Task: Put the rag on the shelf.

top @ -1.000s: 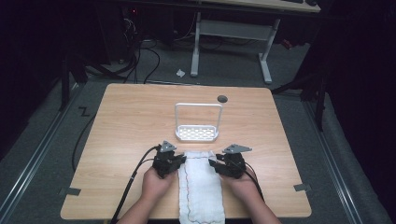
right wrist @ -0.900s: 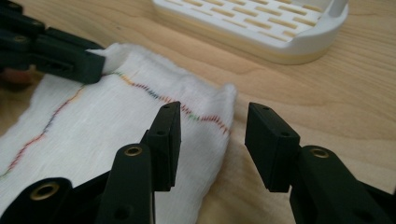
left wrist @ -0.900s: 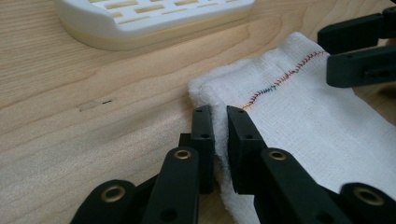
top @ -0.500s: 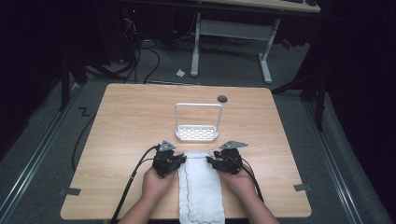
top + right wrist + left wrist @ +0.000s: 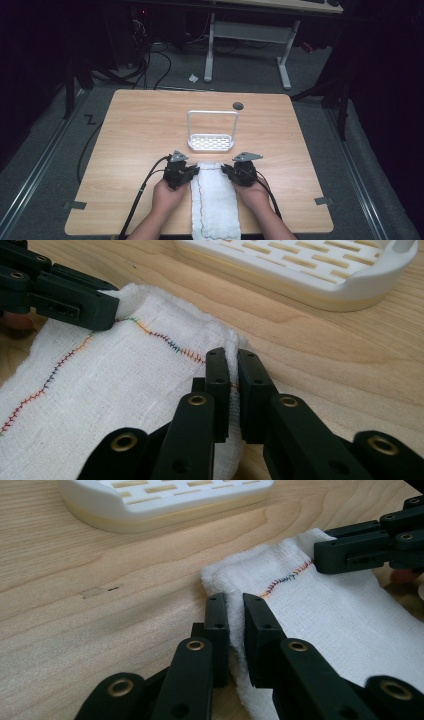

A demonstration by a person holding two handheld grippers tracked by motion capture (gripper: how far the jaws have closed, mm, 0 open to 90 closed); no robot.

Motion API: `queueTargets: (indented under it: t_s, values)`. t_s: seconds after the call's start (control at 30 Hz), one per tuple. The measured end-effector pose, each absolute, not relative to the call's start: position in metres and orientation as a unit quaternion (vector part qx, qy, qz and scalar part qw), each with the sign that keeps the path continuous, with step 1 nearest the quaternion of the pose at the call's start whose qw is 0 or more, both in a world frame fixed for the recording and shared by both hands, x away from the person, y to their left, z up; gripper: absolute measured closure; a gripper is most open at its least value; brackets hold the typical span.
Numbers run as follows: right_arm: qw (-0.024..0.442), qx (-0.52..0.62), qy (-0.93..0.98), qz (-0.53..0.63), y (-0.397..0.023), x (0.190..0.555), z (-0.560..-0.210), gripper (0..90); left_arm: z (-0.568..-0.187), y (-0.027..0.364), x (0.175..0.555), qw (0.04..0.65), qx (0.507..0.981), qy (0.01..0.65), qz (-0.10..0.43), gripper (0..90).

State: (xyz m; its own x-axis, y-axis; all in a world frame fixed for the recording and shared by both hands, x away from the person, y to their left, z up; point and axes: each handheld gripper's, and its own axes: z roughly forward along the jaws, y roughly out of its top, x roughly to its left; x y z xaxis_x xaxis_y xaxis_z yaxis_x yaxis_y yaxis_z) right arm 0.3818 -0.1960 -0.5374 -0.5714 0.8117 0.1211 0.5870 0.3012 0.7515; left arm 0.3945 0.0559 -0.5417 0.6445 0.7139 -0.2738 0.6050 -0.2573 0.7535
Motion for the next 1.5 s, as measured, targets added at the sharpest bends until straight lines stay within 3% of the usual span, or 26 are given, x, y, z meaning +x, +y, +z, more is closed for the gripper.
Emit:
queueTargets:
  t_s: [0.37,0.67,1.5]
  values:
    - [0.172,0.429,0.785,0.412,-0.195,0.371,-0.526,86.1,-0.538,0.063,0.394,0.465,0.783,0.410,0.050,82.7]
    - [0.199,0.409,0.768,0.450,-0.191,0.357,-0.508,85.9,-0.508,0.067,0.376,0.529,0.749,0.389,0.087,83.2]
    - [0.293,0.344,0.722,0.523,-0.184,0.356,-0.377,85.8,-0.373,0.066,0.381,0.591,0.720,0.318,0.180,83.6]
